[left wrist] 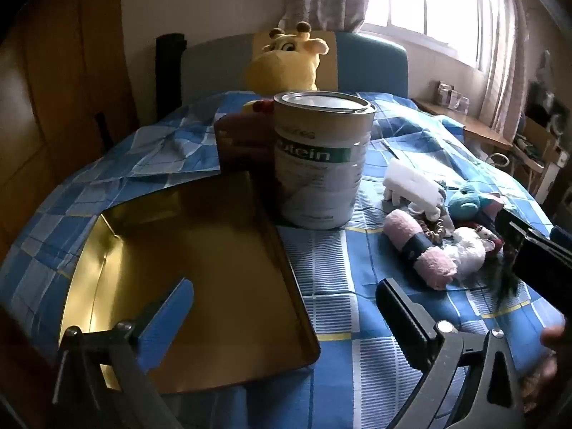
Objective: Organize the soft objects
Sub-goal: 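Move both tools toward the pile of soft items beside the tin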
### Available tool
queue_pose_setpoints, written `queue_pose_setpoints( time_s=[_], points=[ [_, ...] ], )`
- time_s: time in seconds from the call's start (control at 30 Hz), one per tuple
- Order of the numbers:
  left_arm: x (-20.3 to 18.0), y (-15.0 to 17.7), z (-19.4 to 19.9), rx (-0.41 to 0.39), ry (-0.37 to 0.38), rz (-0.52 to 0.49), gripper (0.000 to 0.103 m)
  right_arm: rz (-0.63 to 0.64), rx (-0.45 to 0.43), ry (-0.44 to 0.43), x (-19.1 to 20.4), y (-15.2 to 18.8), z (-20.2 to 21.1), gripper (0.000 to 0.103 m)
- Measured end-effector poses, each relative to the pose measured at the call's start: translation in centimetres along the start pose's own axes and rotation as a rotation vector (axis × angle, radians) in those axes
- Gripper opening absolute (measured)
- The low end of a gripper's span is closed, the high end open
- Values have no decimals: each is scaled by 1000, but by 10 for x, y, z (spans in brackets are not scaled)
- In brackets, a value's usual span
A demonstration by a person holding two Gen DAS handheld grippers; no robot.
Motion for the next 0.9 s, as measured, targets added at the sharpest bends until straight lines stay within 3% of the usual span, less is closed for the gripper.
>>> queue_pose_setpoints(
  time_s=[0.17,0.37,0.9],
  points=[
    [4,-1,0,-9,21,4,103,4,-5,-2,3,-3,0,103],
    [1,0,3,-25,-17,-11,103,18,-6,2,5,1,-3,103],
    [3,2,11,-41,-9,-31,103,34,-20,10,2,-6,3,103]
  ],
)
Point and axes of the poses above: each gripper's, at about its wrist camera, not at the fingertips, and z roughly against the way its jaws point, x to its left, y to its underside, the point moved 5 cm from there along -z, roughly the way its jaws point, and after that the axes turned 5 degrees about -z, right-handed, at the moved point
